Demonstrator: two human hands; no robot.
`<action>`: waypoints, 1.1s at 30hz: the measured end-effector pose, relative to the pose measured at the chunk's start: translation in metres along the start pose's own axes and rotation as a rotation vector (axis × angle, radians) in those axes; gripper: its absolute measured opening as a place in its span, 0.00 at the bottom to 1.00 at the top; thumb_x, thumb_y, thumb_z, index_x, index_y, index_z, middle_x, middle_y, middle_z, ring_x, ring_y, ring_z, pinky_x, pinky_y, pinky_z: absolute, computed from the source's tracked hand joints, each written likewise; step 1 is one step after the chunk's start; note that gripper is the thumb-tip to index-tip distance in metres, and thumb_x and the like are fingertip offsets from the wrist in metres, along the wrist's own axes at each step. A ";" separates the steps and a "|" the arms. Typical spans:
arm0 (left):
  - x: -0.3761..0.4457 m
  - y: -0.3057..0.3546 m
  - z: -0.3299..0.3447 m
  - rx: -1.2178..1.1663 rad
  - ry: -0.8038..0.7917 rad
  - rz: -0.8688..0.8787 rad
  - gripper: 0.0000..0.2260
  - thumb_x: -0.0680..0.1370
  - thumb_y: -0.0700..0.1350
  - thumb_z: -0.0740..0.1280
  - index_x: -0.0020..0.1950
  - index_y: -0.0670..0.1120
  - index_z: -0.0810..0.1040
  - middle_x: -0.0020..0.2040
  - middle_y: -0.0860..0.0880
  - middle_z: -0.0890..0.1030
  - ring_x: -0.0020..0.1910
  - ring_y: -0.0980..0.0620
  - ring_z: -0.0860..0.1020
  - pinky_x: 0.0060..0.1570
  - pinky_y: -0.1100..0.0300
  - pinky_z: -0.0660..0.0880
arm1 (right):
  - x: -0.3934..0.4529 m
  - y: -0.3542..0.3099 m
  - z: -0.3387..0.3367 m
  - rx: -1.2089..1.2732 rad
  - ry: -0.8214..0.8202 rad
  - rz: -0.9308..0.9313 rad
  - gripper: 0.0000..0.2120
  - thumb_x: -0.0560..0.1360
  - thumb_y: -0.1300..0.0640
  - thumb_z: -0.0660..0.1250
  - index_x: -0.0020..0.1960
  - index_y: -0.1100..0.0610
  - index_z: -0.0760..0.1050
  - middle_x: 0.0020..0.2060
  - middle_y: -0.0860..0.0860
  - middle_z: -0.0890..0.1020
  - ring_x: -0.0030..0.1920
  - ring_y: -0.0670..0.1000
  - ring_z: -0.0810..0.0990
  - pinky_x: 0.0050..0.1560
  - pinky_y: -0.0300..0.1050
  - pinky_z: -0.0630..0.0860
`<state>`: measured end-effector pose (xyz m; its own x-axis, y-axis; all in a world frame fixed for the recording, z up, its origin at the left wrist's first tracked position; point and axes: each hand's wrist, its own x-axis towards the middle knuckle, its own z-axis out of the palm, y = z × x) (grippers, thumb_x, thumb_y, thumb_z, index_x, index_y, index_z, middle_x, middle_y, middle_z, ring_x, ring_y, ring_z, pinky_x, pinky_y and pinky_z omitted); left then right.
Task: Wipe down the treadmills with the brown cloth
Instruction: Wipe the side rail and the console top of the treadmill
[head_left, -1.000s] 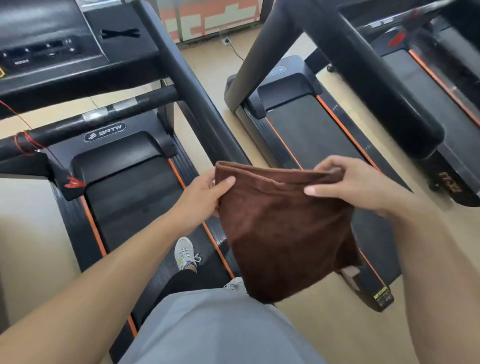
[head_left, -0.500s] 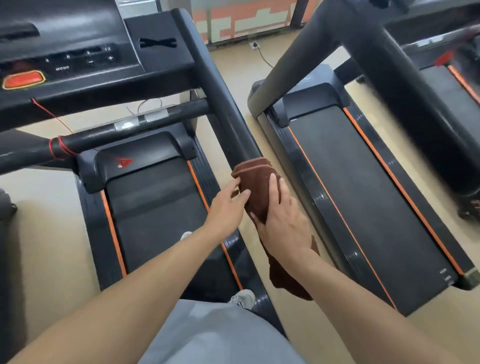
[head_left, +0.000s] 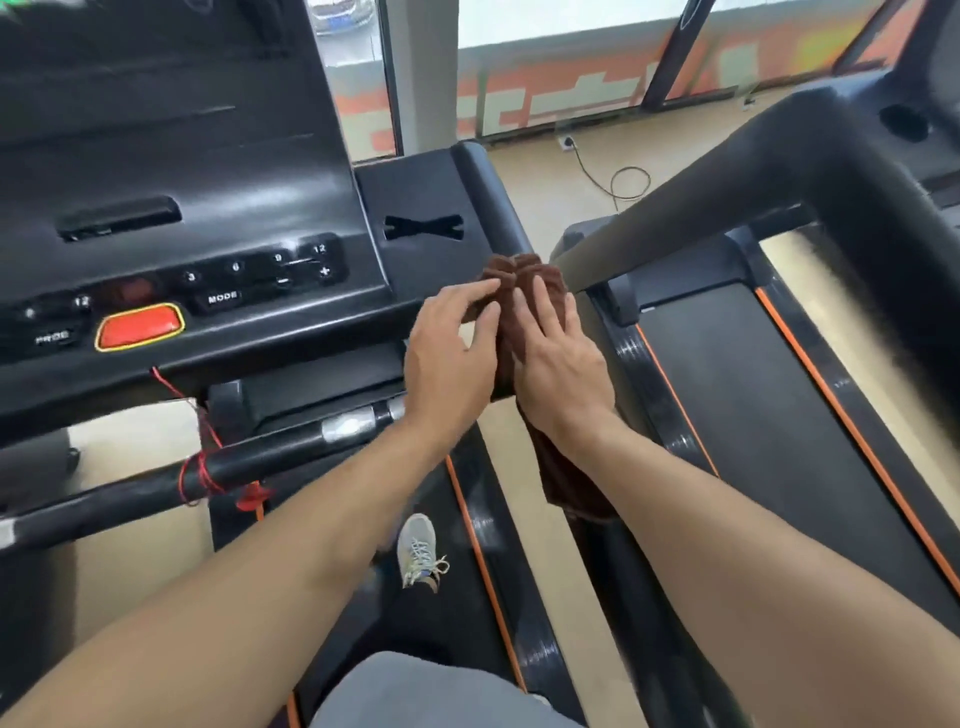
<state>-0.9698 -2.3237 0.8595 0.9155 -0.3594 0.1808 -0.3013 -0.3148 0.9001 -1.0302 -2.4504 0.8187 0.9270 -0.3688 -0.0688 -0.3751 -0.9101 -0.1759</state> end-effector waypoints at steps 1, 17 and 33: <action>0.019 -0.005 -0.006 0.049 -0.025 0.016 0.13 0.82 0.43 0.64 0.64 0.49 0.81 0.61 0.56 0.81 0.63 0.59 0.75 0.68 0.57 0.71 | 0.020 -0.006 -0.001 -0.038 -0.009 -0.013 0.34 0.84 0.50 0.57 0.84 0.50 0.44 0.84 0.50 0.46 0.82 0.64 0.47 0.72 0.60 0.71; 0.155 -0.024 -0.017 0.156 -0.232 -0.240 0.20 0.86 0.47 0.56 0.79 0.47 0.65 0.81 0.49 0.63 0.82 0.53 0.51 0.79 0.57 0.49 | 0.154 -0.015 -0.020 -0.003 -0.101 -0.179 0.29 0.84 0.38 0.45 0.84 0.43 0.49 0.83 0.43 0.49 0.82 0.56 0.36 0.81 0.56 0.40; 0.155 -0.016 -0.055 0.182 -0.067 -0.229 0.15 0.86 0.52 0.56 0.71 0.51 0.73 0.69 0.54 0.74 0.67 0.56 0.71 0.63 0.62 0.65 | 0.168 -0.082 -0.019 0.006 -0.131 -0.368 0.38 0.77 0.41 0.38 0.84 0.53 0.50 0.83 0.49 0.54 0.83 0.57 0.46 0.80 0.63 0.45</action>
<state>-0.8087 -2.3256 0.8948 0.9475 -0.3158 -0.0503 -0.1375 -0.5444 0.8275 -0.8435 -2.4416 0.8403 0.9922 0.0097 -0.1244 -0.0178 -0.9758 -0.2180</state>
